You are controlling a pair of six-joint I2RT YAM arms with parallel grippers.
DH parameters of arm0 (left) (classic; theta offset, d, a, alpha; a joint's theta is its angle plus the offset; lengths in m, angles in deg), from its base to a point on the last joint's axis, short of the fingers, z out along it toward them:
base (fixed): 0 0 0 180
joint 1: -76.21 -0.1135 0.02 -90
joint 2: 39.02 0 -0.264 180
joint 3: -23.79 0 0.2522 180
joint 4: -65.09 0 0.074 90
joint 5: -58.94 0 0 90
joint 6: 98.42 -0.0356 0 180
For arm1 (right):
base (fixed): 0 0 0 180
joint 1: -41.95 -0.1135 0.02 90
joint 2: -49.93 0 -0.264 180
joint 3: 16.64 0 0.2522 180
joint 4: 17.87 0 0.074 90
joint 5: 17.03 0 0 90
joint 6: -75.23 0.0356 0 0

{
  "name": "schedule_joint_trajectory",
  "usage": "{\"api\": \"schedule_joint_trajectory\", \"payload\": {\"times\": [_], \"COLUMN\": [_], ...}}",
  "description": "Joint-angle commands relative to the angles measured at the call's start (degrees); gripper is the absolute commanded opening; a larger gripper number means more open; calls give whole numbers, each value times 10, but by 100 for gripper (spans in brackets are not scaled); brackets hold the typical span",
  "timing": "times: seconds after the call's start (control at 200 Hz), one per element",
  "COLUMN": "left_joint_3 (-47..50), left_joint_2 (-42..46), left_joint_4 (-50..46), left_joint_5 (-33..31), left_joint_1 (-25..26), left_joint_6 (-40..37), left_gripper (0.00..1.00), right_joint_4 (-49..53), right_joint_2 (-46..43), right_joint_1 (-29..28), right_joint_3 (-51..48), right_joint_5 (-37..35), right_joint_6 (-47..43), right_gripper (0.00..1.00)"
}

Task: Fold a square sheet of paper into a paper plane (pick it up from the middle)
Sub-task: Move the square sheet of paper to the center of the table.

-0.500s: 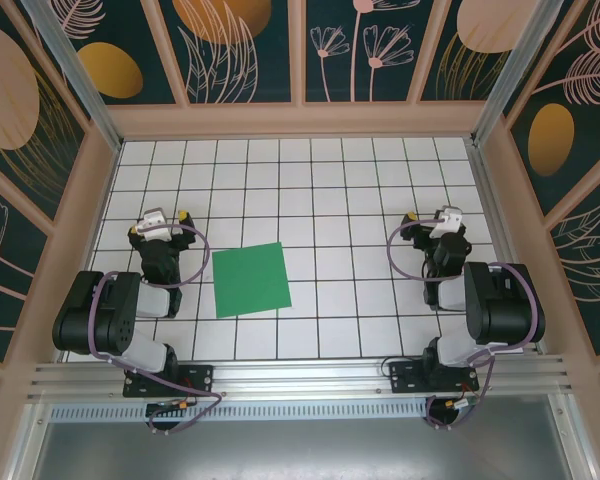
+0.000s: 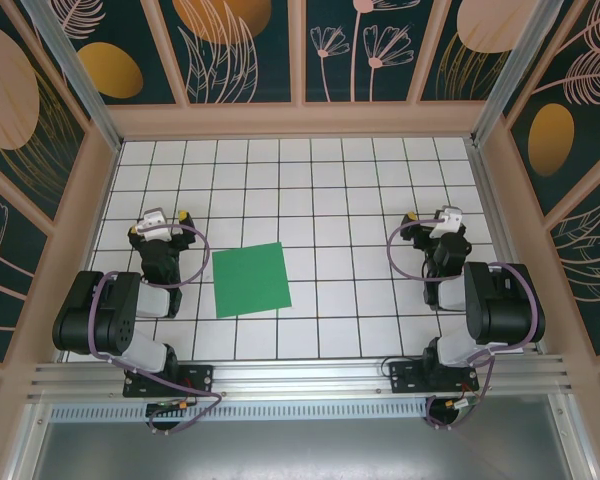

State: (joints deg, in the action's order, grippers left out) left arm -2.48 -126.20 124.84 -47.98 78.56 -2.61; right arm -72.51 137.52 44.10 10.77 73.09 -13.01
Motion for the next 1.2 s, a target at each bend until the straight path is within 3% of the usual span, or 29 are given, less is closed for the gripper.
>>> {"api": "schedule_joint_trajectory", "payload": {"times": [0.0,0.19,0.245,0.36,0.44,0.54,0.655,0.916,1.071,1.196], "left_joint_3": [3,6,2,-33,-58,-96,-161,-281,-293,-288], "left_joint_2": [-2,-1,10,71,112,164,218,308,332,334], "left_joint_4": [25,29,19,-97,-172,-273,-422,-651,-687,-683], "left_joint_5": [2,2,-4,-37,-57,-71,-68,-45,-52,-64], "left_joint_1": [-3,-3,-3,-3,-3,-3,-3,-3,-3,-3], "left_joint_6": [0,0,0,13,24,70,107,117,131,134], "left_gripper": [99,98,99,99,99,98,99,99,98,99], "right_joint_4": [-23,-26,13,133,206,310,509,637,698,755], "right_joint_2": [6,5,-10,-58,-87,-113,-92,-23,70,159], "right_joint_1": [1,1,-5,-21,-44,-76,-112,-287,-405,-494], "right_joint_3": [0,-1,15,66,99,158,277,387,459,534], "right_joint_5": [13,12,7,-7,-61,-96,-98,-99,-94,-147], "right_joint_6": [-8,-8,-12,-26,-25,41,146,193,209,202], "right_gripper": [99,99,99,99,99,99,99,99,99,98]}}
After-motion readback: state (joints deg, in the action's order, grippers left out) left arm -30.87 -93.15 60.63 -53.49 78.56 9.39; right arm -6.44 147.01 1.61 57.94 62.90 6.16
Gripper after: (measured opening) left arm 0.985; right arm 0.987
